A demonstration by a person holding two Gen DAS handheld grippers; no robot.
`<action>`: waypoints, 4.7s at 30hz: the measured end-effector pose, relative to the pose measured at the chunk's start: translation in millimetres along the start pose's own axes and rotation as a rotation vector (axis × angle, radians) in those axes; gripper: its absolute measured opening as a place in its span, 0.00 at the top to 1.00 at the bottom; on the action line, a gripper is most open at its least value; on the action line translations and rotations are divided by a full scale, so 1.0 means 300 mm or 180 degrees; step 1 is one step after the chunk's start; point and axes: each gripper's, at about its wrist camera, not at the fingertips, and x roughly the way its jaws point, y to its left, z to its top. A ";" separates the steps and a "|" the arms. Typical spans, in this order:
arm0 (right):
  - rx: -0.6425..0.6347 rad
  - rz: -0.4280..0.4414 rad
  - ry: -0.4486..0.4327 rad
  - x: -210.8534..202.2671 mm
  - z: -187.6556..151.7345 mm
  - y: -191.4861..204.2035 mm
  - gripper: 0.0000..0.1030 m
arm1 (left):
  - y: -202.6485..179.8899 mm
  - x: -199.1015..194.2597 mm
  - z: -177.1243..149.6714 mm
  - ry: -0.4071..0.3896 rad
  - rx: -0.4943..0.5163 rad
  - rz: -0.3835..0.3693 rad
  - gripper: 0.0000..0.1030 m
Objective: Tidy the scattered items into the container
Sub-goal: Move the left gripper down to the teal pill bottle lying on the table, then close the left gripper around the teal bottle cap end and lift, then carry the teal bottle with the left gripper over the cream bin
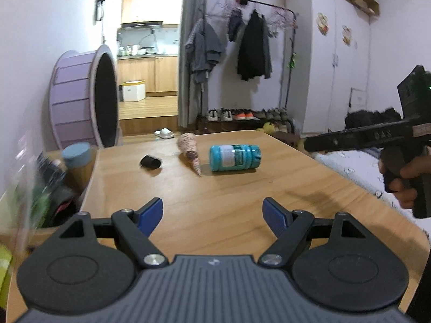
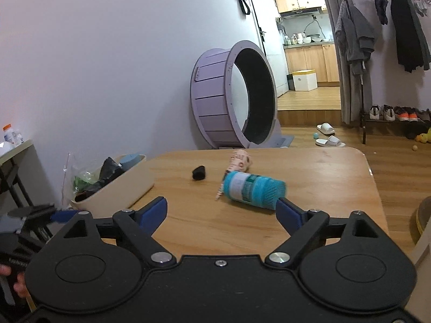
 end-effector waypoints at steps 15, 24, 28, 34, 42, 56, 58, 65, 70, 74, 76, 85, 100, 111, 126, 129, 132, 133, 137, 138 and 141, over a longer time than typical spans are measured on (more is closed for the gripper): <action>0.0247 -0.0223 -0.0214 -0.092 0.007 -0.162 0.04 | -0.172 0.372 0.198 0.0357 0.1543 -0.0365 0.22; 0.0662 -0.0385 -0.0366 -0.112 0.010 -0.247 0.04 | -0.237 0.572 0.251 0.0700 0.2191 -0.0708 0.27; 0.0669 -0.0339 -0.0388 -0.121 0.011 -0.259 0.03 | -0.241 0.652 0.270 0.0833 0.2337 -0.0728 0.47; 0.0598 -0.0116 -0.0313 -0.126 0.014 -0.255 0.03 | -0.245 0.735 0.279 0.1083 0.2584 -0.0822 0.52; 0.0216 0.0474 -0.0213 -0.148 0.016 -0.191 0.00 | -0.250 0.804 0.289 0.1248 0.2707 -0.0823 0.49; 0.0096 0.0564 -0.0134 -0.167 0.008 -0.125 0.00 | -0.277 0.882 0.292 0.1443 0.2957 -0.0851 0.51; 0.0102 0.0565 -0.0136 -0.168 0.007 -0.122 0.00 | -0.267 0.882 0.298 0.1479 0.2868 -0.0860 0.52; 0.0091 0.0587 -0.0154 -0.189 0.001 -0.102 0.00 | -0.218 0.822 0.310 0.1504 0.2486 -0.0848 0.53; 0.0074 0.0627 -0.0161 -0.187 0.007 -0.087 0.00 | -0.153 0.697 0.345 0.1111 0.1860 -0.0899 0.53; 0.0064 0.0665 -0.0172 -0.190 0.008 -0.079 0.00 | -0.093 0.576 0.328 0.0827 0.1372 -0.0879 0.55; 0.0065 0.0685 -0.0175 -0.191 0.008 -0.071 0.00 | -0.066 0.524 0.303 0.0760 0.1200 -0.0827 0.59; -0.0027 0.0781 -0.0105 -0.169 0.011 -0.026 0.00 | 0.041 0.371 0.228 0.0590 0.0578 -0.0623 0.59; -0.0175 0.0754 0.0051 -0.135 0.008 0.044 0.00 | 0.104 0.233 0.158 0.0617 0.0477 -0.0162 0.59; -0.0249 0.0870 0.0134 -0.115 0.004 0.077 0.00 | 0.078 0.202 0.104 0.0502 0.0502 -0.0026 0.47; -0.0199 0.0991 0.0101 -0.065 0.009 0.120 0.00 | 0.137 0.112 0.066 0.0204 0.0093 0.0128 0.56; -0.0177 0.1011 0.0092 -0.050 0.006 0.131 0.00 | 0.174 0.045 0.084 0.0097 -0.0045 0.0164 0.56; -0.0144 0.1049 0.0078 -0.037 0.005 0.146 0.00 | 0.219 -0.030 0.120 -0.0033 -0.0126 0.0286 0.56; -0.0128 0.1072 0.0063 -0.032 0.006 0.152 0.00 | 0.235 -0.051 0.137 -0.0075 -0.0151 0.0328 0.56; -0.0081 0.1098 0.0013 -0.015 0.002 0.170 0.00 | 0.308 -0.124 0.207 -0.0264 -0.0219 0.0487 0.56; -0.0074 0.1102 0.0014 -0.010 0.001 0.174 0.00 | 0.324 -0.133 0.224 -0.0298 -0.0216 0.0529 0.56; -0.0063 0.1094 0.0030 0.004 -0.002 0.182 0.00 | 0.359 -0.123 0.252 -0.0328 -0.0217 0.0616 0.56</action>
